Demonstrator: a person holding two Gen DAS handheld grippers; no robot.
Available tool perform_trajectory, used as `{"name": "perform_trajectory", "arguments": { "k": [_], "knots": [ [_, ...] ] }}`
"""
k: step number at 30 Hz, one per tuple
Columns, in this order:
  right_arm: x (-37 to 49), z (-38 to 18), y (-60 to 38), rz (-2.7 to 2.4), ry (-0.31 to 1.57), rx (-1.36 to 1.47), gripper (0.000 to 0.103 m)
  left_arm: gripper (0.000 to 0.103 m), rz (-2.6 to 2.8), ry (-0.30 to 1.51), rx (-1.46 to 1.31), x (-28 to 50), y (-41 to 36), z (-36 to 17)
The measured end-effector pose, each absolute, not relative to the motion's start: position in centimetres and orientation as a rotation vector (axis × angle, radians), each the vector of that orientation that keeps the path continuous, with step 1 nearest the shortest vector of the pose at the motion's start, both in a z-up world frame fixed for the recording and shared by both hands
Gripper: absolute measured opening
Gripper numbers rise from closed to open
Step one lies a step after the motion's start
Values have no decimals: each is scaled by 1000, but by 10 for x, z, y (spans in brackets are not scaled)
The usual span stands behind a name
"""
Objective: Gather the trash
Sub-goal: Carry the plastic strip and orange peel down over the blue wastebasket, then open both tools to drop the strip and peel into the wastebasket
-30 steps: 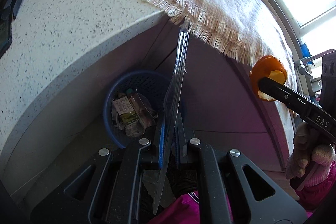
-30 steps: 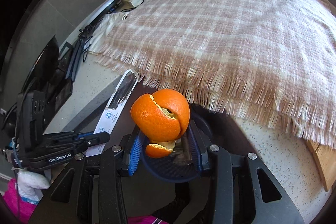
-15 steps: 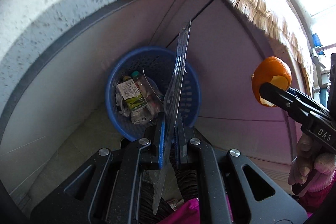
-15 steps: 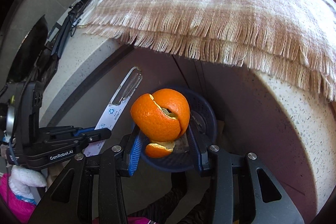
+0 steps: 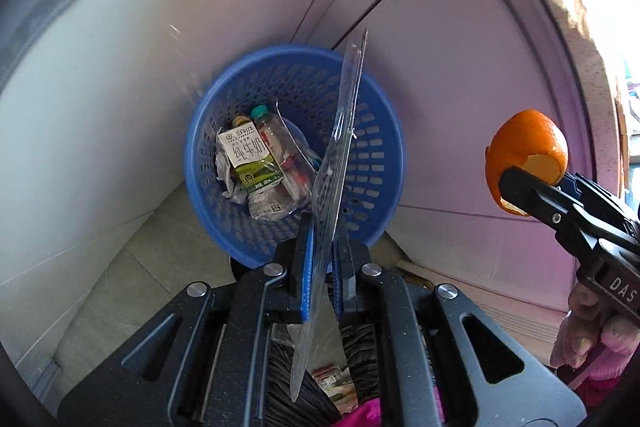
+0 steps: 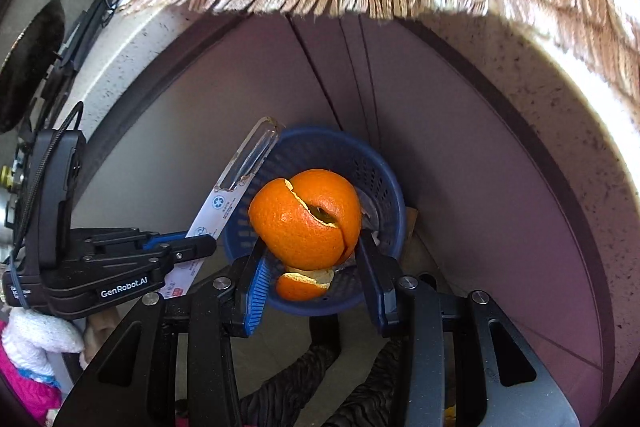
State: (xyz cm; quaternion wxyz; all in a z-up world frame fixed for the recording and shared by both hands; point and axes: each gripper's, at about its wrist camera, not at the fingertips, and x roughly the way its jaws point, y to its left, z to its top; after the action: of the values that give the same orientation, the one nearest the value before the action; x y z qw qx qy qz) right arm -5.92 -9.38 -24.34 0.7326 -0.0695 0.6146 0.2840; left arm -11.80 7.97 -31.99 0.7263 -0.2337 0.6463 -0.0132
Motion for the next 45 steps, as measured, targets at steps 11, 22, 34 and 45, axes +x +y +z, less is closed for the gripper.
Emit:
{"name": "perform_trajectory", "arguments": {
  "k": [11,22,34,45],
  "knots": [
    [-59,-268,-83,626,1362,-185,39,6,0,1448,-519,-112,79,-342],
    [-58,-279,-70,622,1378,-222,42,6,23,1469,-504,-104,80,-349],
    [-53,-279,-68,595,1391,-246,44,43,45,1469,-474,-102,81,-347],
    [-48,-276,-70,597,1382,-248,49,43,53,1450,-478,-102,83,-339]
  ]
}}
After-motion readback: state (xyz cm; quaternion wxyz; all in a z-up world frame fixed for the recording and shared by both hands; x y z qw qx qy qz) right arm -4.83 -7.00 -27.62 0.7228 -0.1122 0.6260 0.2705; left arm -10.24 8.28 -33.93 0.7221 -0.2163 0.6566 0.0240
